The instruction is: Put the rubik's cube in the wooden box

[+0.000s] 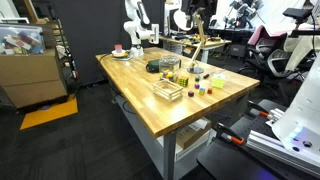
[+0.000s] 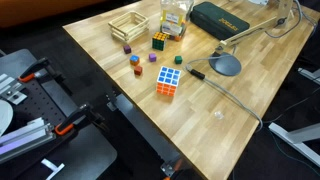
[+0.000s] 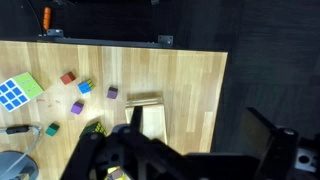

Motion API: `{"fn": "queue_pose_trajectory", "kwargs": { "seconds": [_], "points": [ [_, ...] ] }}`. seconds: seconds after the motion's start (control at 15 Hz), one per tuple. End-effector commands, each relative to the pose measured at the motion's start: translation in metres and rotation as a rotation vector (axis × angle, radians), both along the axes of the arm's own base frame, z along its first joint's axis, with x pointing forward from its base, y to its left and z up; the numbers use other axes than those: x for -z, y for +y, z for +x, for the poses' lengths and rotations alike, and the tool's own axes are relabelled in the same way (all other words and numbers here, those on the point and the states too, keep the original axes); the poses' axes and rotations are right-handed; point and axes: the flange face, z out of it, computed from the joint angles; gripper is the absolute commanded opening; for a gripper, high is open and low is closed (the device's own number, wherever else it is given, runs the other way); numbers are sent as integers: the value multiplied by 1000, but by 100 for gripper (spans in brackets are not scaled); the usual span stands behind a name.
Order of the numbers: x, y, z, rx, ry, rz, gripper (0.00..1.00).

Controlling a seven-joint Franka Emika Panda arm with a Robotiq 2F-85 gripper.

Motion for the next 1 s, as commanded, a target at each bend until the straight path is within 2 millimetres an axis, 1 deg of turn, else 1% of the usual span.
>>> {"fn": "queue_pose_trajectory", "kwargs": {
  "seconds": [0.0,0.13,0.27,0.4,0.53,0.67,0.73,0.8,0.87,0.93],
  "points": [
    [-1,0,0,0,0,0,100],
    [1,2,3,-6,4,-2,100],
    [6,4,13,-15,12,0,100],
    [15,1,27,-2,21,18,100],
    [26,-19,47,62,16,41,100],
    [40,-49,63,145,12,40,100],
    [46,-68,67,195,15,30,100],
    [44,-56,59,145,19,37,100],
    [50,-66,63,160,29,38,100],
    [51,-65,63,157,32,39,100]
  ]
}}
